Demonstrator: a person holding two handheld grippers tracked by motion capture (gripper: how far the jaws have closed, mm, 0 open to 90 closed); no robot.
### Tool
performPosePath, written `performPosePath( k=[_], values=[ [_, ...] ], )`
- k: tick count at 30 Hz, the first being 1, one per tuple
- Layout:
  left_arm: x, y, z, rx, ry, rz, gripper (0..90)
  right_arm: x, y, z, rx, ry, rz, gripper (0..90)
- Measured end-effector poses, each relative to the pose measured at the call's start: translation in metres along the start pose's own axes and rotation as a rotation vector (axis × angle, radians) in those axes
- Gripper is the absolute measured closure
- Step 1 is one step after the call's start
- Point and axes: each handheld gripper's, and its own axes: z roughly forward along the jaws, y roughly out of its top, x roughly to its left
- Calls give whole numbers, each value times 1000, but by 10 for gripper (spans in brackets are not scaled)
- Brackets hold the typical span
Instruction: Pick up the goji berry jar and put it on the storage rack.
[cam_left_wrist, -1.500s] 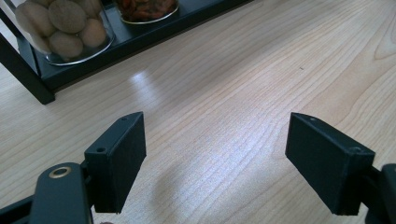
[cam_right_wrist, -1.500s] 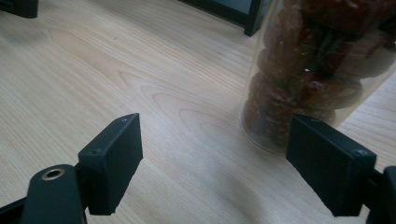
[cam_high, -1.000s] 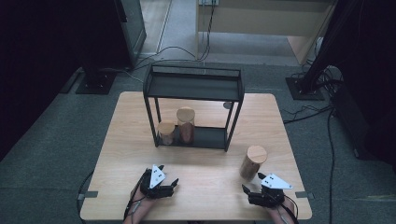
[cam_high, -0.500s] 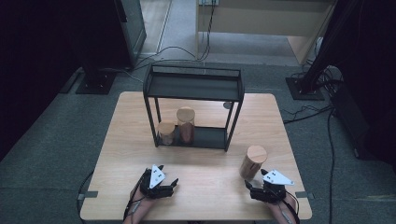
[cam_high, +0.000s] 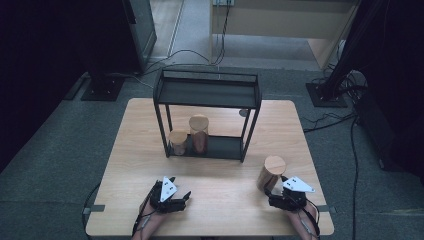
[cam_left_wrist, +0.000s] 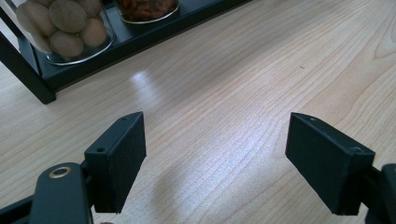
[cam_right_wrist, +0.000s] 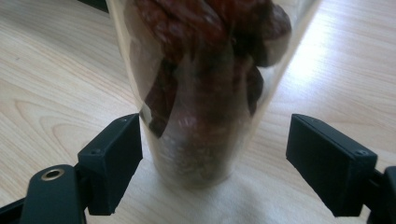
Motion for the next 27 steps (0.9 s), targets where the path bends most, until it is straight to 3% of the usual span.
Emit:
performPosePath(
  k=[21, 27],
  values=[
    [0, 0, -1, 0, 1, -3, 201, 5, 4, 16, -34, 5, 0, 170],
    [0, 0, -1, 2, 2, -2, 202, 4, 3, 19, -39, 12, 20, 170]
  ],
)
